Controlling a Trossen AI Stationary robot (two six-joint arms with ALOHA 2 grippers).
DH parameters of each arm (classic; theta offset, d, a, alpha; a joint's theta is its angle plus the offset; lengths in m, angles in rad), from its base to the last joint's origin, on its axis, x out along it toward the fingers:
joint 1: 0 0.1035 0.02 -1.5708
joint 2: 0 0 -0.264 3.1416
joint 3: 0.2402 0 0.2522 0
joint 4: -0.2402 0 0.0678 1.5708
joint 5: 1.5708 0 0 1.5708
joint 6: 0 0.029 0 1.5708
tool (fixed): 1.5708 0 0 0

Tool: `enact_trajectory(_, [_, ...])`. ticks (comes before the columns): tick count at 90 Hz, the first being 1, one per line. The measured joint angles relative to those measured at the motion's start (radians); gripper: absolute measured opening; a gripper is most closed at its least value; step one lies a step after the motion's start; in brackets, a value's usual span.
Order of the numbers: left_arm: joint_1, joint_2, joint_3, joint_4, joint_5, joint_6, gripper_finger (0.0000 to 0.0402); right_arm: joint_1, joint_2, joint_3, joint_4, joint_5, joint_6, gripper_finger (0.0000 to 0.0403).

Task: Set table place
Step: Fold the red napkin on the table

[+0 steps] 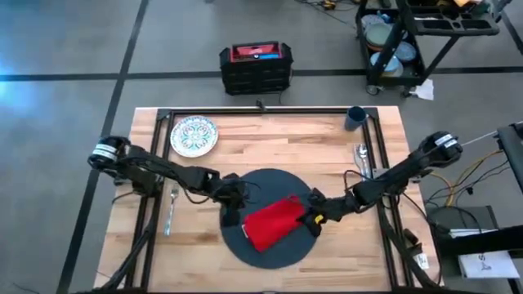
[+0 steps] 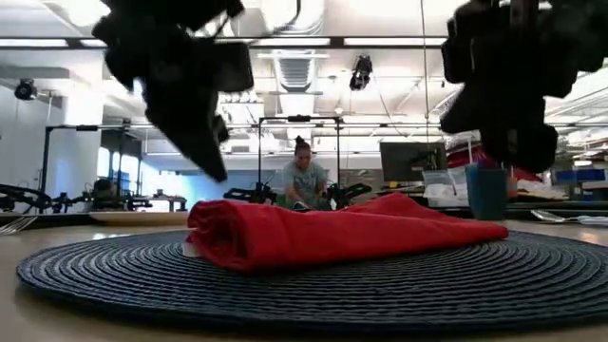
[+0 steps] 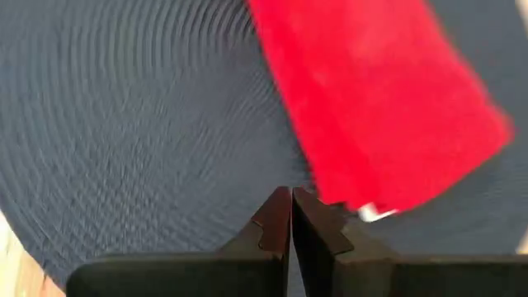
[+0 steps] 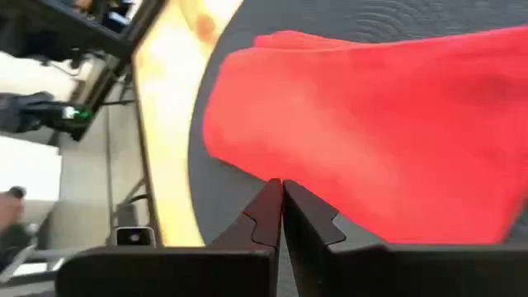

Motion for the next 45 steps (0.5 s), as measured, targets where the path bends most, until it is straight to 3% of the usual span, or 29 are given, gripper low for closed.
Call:
enact_trajectory(14, [-0.014, 0.104, -0.015, 0.005, 0.14, -0.055, 0.0, 0.005, 0.105, 0.069, 0.004, -0.066, -0.036, 0.0])
enact_trajectory(45, [-0.039, 0.175, -0.008, 0.215, 0.177, -0.129, 0.0, -0.007, 0.335, 0.236, -0.007, -0.221, -0.133, 0.0])
